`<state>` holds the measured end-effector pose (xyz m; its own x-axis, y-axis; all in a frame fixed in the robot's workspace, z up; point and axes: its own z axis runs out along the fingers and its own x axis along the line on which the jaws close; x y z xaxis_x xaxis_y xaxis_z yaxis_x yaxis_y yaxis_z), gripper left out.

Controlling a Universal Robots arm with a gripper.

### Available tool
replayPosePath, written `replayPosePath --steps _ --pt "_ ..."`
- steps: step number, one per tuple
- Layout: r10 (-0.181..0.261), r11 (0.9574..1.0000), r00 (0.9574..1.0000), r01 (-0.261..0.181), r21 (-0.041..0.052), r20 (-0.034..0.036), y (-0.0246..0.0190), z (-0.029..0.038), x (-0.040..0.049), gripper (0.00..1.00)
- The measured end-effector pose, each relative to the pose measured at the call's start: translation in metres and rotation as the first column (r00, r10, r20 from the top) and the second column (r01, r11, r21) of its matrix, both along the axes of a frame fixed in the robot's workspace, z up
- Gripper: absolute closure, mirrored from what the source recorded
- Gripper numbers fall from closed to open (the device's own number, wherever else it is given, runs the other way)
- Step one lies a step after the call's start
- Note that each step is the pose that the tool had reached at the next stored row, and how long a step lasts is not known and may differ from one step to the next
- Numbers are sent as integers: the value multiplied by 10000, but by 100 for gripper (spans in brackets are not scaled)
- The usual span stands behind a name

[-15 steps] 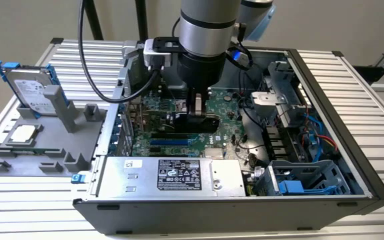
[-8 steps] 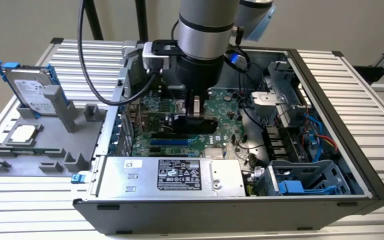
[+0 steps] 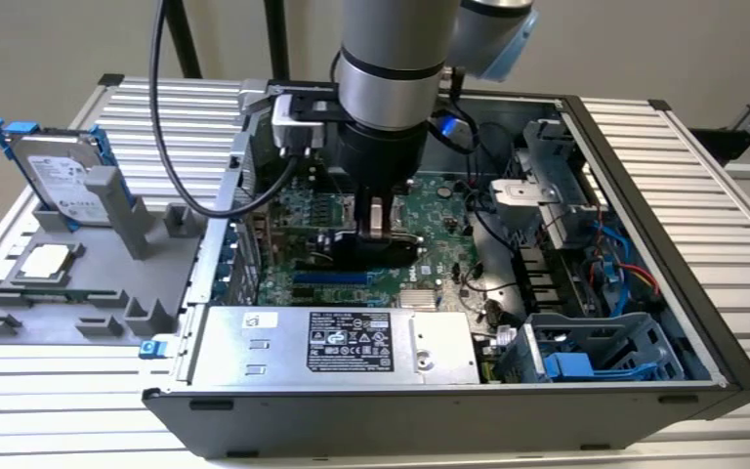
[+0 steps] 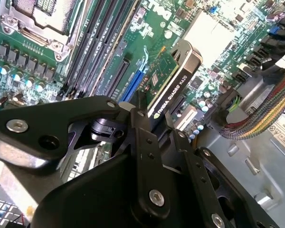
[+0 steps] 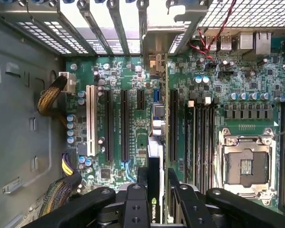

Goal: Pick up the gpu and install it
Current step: 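Insert the gpu into the slot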

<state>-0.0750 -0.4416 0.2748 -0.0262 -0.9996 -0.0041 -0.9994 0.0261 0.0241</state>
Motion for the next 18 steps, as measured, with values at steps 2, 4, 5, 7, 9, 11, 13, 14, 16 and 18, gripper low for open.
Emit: replayPosePath --steps 2,4,5,7,9,11,13,14,16,18 --pt "-2 10000 10000 2 8 -4 2 -15 -10 100" --pt "0 10000 10000 0 10 -17 2 -22 -18 100" --pt "-2 10000 10000 2 11 -21 3 -26 -26 100" --pt "-2 10000 10000 2 10 -28 6 -31 -45 100" --pt "-2 10000 10000 2 12 -35 8 -37 -63 100" --pt "-1 10000 10000 1 13 -43 10 -44 -78 100" --pt "-2 10000 10000 2 11 -51 11 -47 -91 100" --pt "-2 10000 10000 2 11 -53 11 -48 -95 100" --pt "-2 10000 10000 2 13 -55 11 -53 -109 100" --pt "-2 10000 10000 2 12 -61 11 -59 -121 100"
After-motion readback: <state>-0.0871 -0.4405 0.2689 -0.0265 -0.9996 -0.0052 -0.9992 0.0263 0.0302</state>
